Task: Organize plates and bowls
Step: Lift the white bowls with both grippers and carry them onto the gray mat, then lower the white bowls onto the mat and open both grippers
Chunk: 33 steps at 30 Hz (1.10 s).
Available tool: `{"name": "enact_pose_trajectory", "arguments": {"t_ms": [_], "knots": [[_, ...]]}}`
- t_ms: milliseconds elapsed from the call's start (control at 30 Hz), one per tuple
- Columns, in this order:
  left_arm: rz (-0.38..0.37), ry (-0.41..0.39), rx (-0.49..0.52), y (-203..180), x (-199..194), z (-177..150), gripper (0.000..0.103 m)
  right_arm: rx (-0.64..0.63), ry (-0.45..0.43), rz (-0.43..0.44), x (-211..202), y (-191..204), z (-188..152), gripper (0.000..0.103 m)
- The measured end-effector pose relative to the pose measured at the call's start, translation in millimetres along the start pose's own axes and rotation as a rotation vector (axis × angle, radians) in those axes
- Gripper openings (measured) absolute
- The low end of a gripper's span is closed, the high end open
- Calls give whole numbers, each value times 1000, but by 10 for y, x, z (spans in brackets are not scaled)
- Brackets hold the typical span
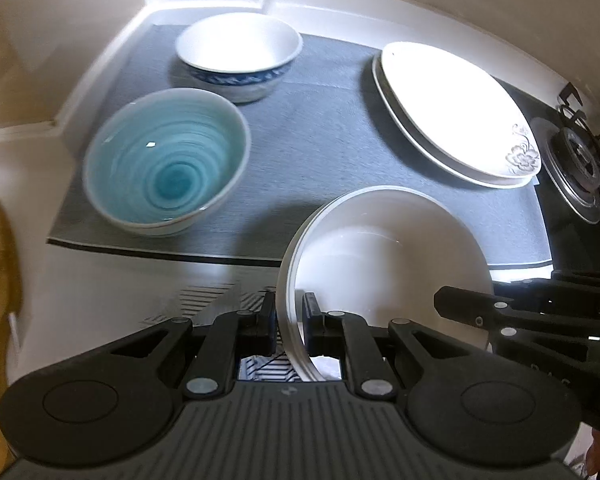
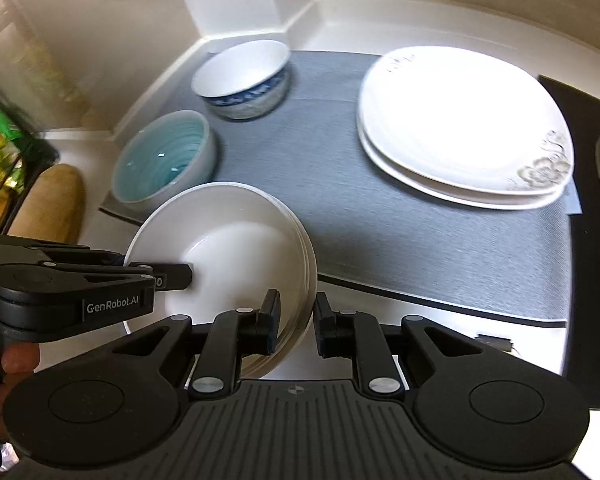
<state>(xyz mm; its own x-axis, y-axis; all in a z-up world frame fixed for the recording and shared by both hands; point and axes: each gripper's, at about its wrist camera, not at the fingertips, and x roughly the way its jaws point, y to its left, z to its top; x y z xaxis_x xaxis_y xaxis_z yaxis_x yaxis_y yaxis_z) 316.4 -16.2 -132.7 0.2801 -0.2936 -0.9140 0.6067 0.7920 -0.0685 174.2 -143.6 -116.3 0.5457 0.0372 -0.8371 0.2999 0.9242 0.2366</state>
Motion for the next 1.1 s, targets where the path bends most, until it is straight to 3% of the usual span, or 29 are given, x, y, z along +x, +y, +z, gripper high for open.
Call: {"name": "enact_pose_trajectory", "arguments": {"t_ms": [833,867,933,967,1000,1067,1100], "knots": [[35,40,6,-188,296,69,13,33,47,9,168,-285,54,19],[43,34,8,-197,297,64,18,34,44,10,165,-284,48,19],[60,35,11,-219,293,54,55,34,38,7,158,-279,36,19],[64,32,7,-222,276,46,84,31,35,3,150,-267,31,19],[73,17,2,-220,241,38,95,29,31,2,141,-261,26,20],[101,-22,12,-220,157,26,96,32,23,-5,108,-258,18,28],[104,-24,18,-211,128,28,98,35,16,-7,81,-262,18,39]]}}
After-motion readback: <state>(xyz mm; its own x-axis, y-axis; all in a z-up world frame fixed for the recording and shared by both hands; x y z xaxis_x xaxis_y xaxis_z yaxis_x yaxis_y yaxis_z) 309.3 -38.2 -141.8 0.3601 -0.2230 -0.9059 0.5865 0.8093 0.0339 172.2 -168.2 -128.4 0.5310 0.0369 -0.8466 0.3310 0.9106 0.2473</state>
